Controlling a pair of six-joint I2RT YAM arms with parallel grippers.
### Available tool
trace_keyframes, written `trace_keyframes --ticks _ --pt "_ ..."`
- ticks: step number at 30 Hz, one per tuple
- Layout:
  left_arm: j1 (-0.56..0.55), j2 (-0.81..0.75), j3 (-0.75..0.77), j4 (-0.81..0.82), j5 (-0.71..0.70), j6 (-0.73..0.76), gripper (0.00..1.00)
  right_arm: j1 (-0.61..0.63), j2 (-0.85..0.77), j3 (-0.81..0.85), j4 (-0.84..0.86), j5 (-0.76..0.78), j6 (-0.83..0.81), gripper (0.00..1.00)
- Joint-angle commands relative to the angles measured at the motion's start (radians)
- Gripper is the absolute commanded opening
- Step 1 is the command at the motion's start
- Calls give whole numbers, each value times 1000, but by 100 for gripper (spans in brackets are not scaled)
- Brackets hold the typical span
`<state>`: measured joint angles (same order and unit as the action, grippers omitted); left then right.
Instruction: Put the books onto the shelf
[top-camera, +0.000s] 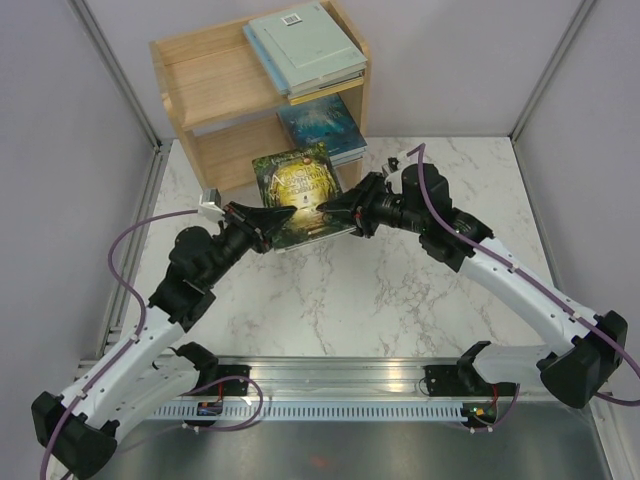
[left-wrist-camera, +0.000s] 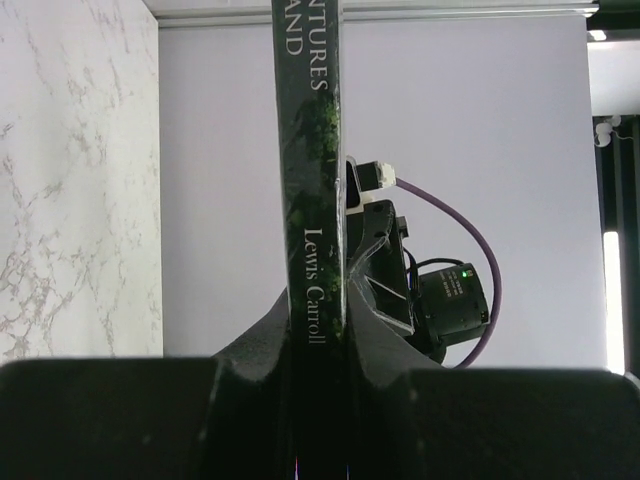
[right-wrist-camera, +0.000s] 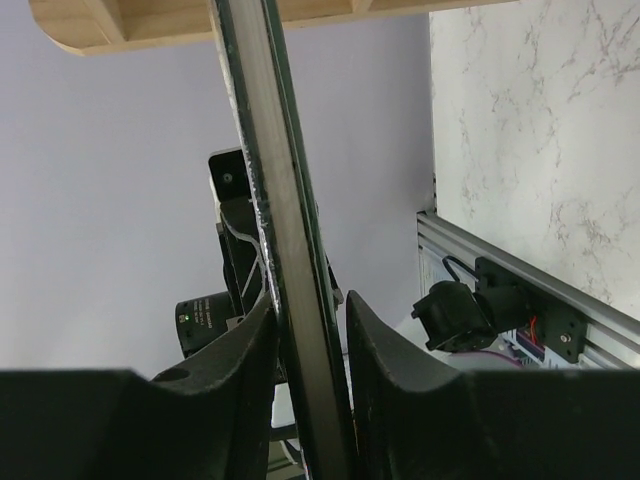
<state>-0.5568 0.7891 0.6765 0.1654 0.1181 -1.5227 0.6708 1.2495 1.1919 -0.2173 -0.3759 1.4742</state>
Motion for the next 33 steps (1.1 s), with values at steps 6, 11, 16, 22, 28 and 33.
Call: trace_keyframes --ticks 6,11,16,22,28,33 --pt "-18 -30 73 -197 -23 142 32 -25 20 86 108 -12 32 0" --pt "-15 -76 116 -341 -49 206 79 -123 82 192 107 -76 9 0" --pt "-11 -154 118 -412 -86 236 86 -171 165 303 105 -119 -2 0" --pt "-9 -202 132 -487 -110 271 88 -215 248 393 116 -153 -5 0" --pt "-9 -217 143 -517 -106 289 89 -266 376 463 147 -173 -5 0" --pt "-8 -220 156 -535 -104 306 89 -303 511 540 167 -178 -3 0"
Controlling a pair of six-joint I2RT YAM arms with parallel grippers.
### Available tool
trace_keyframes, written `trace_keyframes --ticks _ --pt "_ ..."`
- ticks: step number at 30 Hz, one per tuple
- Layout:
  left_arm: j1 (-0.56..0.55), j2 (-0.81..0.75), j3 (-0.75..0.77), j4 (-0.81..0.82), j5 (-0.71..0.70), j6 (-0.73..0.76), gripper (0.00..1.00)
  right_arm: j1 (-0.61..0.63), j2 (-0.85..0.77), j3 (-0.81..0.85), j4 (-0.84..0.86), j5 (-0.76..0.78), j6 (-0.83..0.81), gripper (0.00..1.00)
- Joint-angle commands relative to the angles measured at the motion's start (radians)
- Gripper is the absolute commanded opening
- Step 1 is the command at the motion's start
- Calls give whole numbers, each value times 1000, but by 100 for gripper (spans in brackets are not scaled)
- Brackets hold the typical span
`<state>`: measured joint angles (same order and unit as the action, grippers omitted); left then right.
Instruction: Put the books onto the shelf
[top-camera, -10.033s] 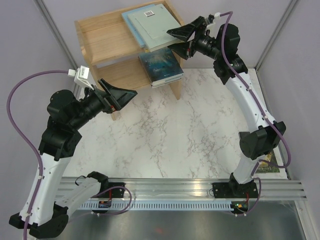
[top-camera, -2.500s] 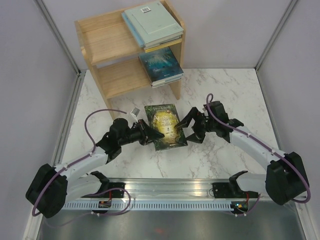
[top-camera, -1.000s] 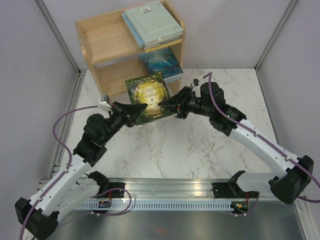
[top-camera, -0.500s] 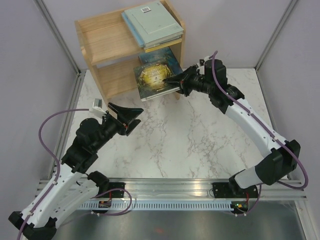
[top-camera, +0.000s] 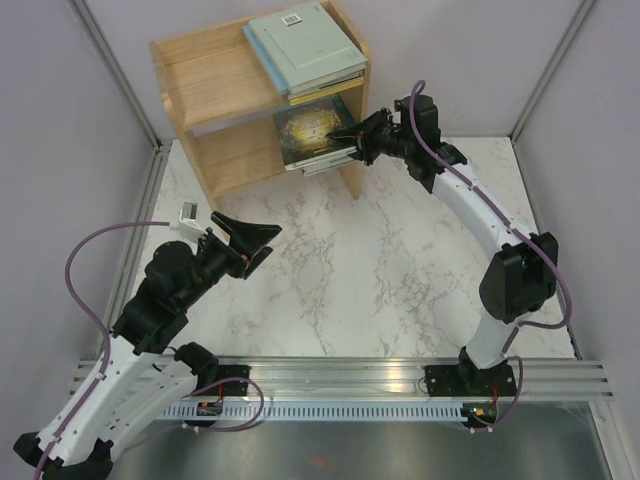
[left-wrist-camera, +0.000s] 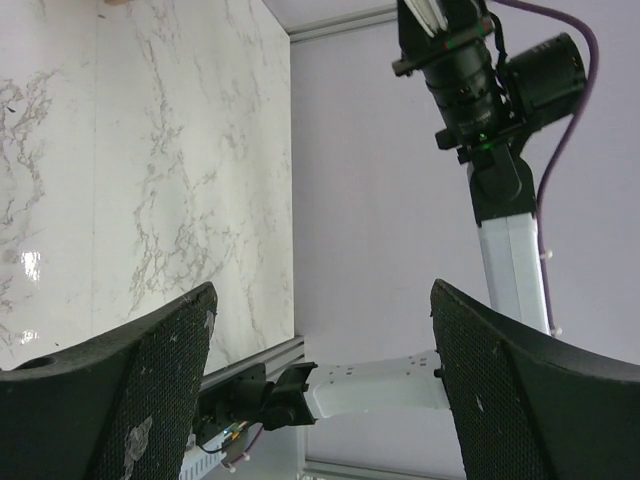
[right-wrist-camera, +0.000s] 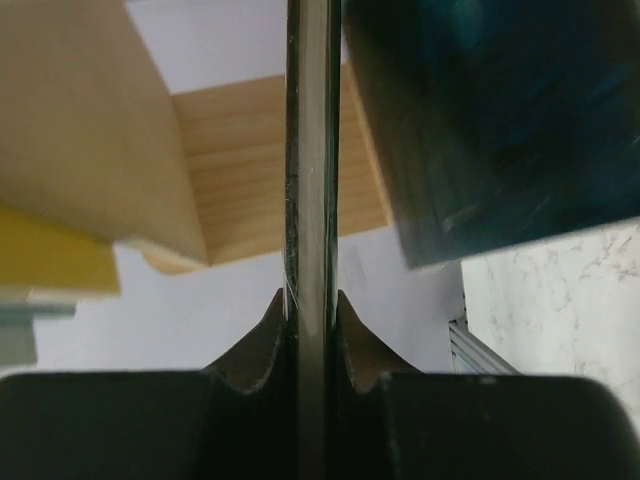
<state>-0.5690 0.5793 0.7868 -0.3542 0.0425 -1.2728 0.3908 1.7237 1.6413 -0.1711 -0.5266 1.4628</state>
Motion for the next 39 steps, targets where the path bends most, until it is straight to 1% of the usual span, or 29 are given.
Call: trace_keyframes --ticks 1,6,7,8,9,10,11,13,14,17,23,27,35,36,39 --pt "4 -10 51 -22 -30 59 89 -39 71 103 122 -27 8 0" --pt "4 -12 61 -32 -29 73 89 -89 125 138 125 -32 27 0" --pt "4 -12 66 -34 -32 76 89 -102 125 134 125 -33 31 5" --pt "6 -10 68 -40 -32 81 89 -110 120 127 125 -42 31 13" --pt "6 -10 72 -43 -33 84 89 -113 116 111 125 -47 34 36" --pt "6 -10 72 -45 -36 85 89 -124 102 101 127 -53 34 48" --pt "6 -12 74 -51 -39 90 89 -128 93 86 125 -62 34 64" --pt "6 -6 77 -51 -39 96 90 -136 61 37 127 -72 31 76" --pt "8 -3 78 -52 -38 98 90 -138 48 19 124 -82 28 98" --pt "8 19 86 -51 -32 105 90 -139 7 -79 127 -98 19 98" --pt "11 48 98 -48 -21 113 90 -145 -59 -202 125 -130 -1 98" --pt "11 54 95 -46 -13 116 90 -145 -95 -244 111 -153 -22 98" --pt "12 54 94 -46 -10 121 89 -144 -119 -241 102 -165 -27 98" --pt "12 53 94 -46 -10 121 89 -145 -128 -239 102 -165 -27 97" --pt "12 53 92 -46 -9 118 89 -144 -144 -238 102 -168 -27 86"
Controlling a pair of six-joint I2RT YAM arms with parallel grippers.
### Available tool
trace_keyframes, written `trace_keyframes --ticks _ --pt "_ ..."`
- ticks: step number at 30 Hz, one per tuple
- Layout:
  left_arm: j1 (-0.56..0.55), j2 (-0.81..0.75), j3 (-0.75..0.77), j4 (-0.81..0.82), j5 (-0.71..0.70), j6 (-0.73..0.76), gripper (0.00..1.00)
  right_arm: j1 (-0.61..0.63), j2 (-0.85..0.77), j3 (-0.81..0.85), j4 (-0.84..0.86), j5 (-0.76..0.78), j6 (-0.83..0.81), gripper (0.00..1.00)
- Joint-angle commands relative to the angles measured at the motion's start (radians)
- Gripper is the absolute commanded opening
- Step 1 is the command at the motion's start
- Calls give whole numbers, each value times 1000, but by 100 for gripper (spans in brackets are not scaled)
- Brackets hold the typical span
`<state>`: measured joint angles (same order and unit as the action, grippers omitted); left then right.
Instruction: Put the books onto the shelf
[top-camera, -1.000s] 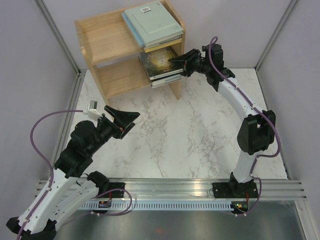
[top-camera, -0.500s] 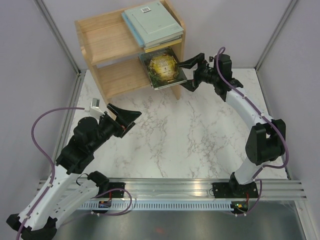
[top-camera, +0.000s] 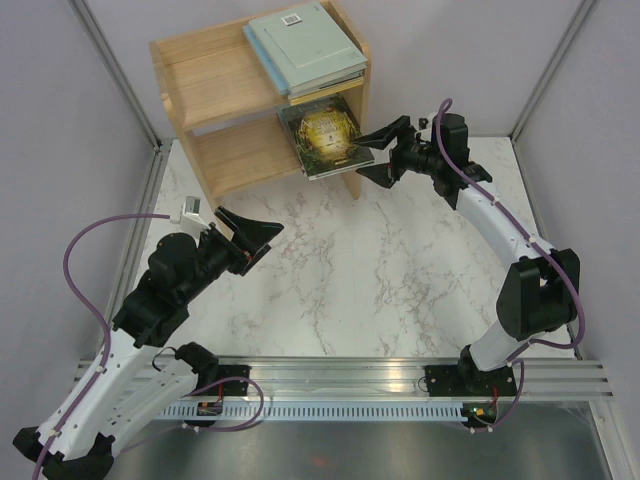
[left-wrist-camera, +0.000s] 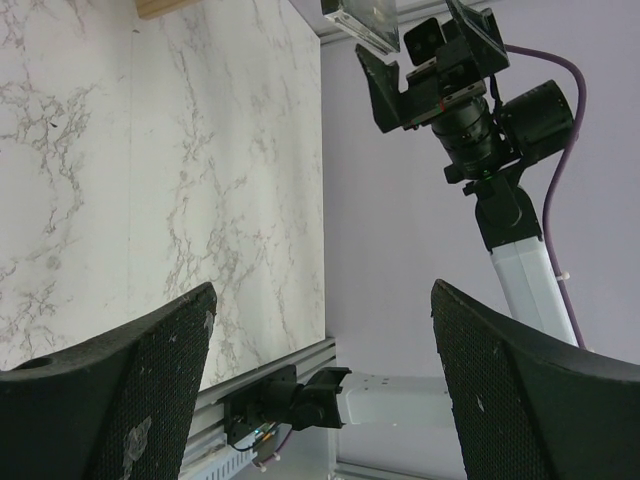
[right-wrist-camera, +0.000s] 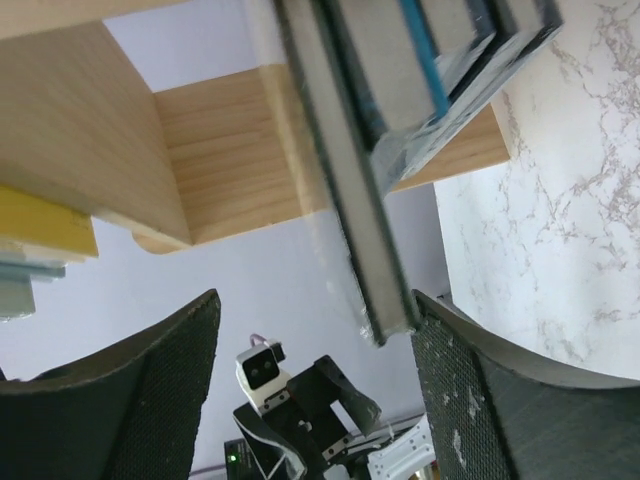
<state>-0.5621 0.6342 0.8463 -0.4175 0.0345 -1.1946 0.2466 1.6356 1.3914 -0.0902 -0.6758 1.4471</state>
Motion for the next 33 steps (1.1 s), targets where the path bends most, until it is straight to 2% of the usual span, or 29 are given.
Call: trace_keyframes --ticks 1,4,7,16,29,33 --pt "5 -2 34 16 -1 41 89 0 -57 12 21 -19 -10 77" --pt "5 -4 37 16 -1 41 89 0 -59 14 21 -18 -14 57" --pt "5 -4 36 17 -1 39 89 0 -46 15 21 -22 -21 46" --pt "5 -25 34 -1 -15 39 89 2 -20 31 29 -7 -24 31" --pt "5 -42 39 -26 -30 38 89 8 96 144 58 31 9 21" --pt "7 -48 40 -35 -31 38 89 11 124 182 58 48 18 13"
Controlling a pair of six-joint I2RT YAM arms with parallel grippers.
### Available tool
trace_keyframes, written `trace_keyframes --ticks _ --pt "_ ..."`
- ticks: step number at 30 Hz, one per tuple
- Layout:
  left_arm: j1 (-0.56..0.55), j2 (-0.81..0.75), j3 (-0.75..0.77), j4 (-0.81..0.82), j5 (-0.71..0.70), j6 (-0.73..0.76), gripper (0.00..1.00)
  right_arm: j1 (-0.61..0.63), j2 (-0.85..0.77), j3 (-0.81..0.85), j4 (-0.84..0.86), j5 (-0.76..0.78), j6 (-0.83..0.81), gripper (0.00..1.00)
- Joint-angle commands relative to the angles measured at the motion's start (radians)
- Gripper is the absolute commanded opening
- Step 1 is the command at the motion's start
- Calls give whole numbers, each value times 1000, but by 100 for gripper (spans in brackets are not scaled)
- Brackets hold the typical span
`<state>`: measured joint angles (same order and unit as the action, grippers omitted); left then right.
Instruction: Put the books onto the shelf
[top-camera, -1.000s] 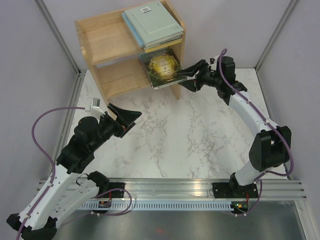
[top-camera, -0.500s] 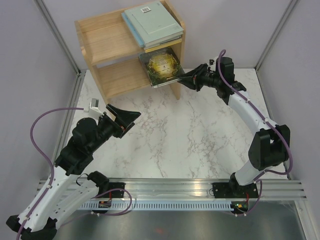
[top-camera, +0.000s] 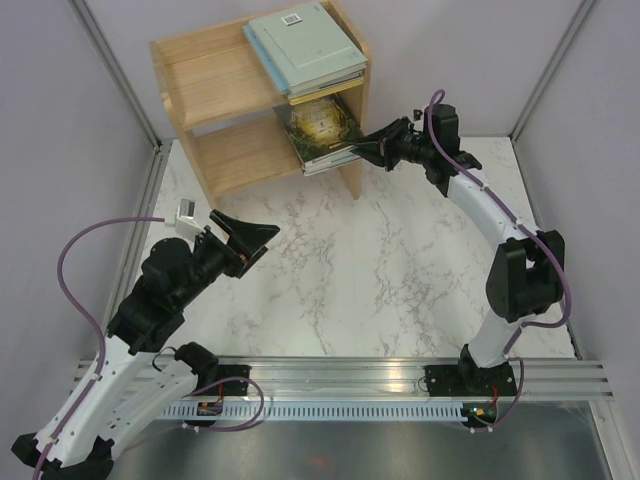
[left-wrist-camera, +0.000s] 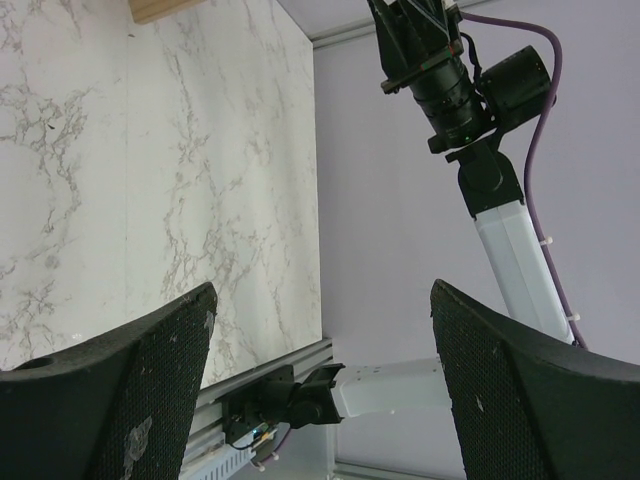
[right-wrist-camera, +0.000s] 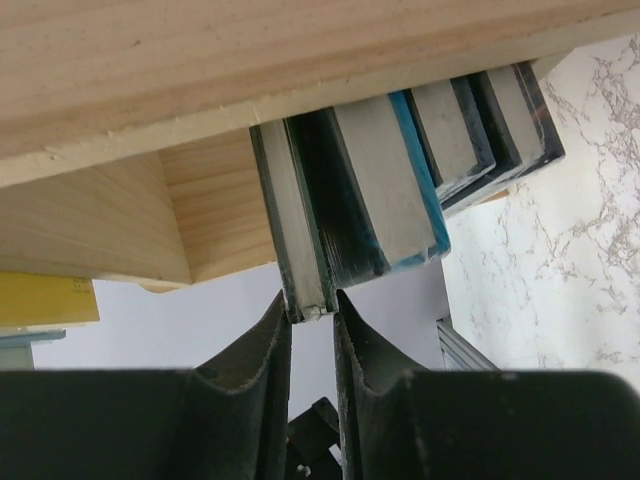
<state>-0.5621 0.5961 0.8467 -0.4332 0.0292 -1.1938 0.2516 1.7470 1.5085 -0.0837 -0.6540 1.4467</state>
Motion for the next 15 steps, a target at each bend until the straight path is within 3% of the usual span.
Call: trace_keyframes --ticks 1,5,7,11,13,14,15 --pt "5 -12 38 -22 -26 39 89 8 17 70 52 27 17 13" --pt "7 -10 37 -27 -26 40 89 14 37 78 53 25 15 16" --pt "7 -7 41 -27 -26 42 89 14 34 68 55 24 11 26" --pt "7 1 58 -35 -26 74 90 12 8 58 50 21 -15 67" --pt "7 11 81 -50 -52 94 90 5 -21 50 38 19 -23 73" --pt "7 19 97 -67 -55 129 90 2 -30 48 27 17 -40 93" --pt "7 39 138 -85 -63 149 90 -3 -43 53 -3 19 -52 98"
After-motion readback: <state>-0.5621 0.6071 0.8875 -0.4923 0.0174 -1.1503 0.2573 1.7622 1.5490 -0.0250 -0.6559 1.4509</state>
